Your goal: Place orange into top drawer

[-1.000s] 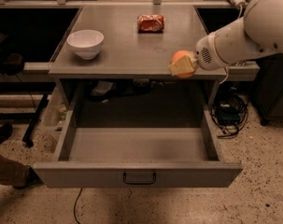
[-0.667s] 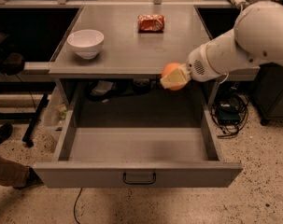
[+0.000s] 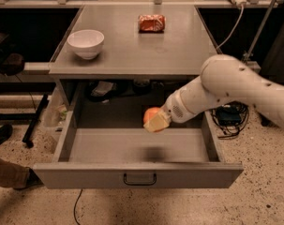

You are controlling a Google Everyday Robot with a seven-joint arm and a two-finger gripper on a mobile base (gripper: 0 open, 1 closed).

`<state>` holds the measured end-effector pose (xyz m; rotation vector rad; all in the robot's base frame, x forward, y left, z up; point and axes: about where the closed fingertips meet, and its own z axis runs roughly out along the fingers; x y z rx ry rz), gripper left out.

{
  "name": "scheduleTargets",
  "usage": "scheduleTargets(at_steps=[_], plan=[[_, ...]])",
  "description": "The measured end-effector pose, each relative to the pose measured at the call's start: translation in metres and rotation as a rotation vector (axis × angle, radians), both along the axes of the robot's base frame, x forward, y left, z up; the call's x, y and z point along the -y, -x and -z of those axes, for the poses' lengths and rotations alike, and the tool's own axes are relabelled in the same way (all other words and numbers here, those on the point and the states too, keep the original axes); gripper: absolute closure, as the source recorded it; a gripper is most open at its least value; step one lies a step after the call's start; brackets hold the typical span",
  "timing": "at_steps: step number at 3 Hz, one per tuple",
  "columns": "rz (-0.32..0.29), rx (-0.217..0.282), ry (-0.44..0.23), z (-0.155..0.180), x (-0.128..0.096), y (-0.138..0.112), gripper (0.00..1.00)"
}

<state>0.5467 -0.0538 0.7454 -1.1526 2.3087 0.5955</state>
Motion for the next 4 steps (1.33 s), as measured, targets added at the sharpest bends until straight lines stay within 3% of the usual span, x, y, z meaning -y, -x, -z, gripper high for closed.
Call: scheduleTargets(at_steps=[2,3,4], plan=[[-0.088,-0.089,0.005,0.098,-0.041,0.016,1.0],[-0.089,-0.092,-0.005,0.112,-0.045,0.02,0.81],[-0.068,-0.052,-0.028,0.098,-0.039,0.014,0.58]])
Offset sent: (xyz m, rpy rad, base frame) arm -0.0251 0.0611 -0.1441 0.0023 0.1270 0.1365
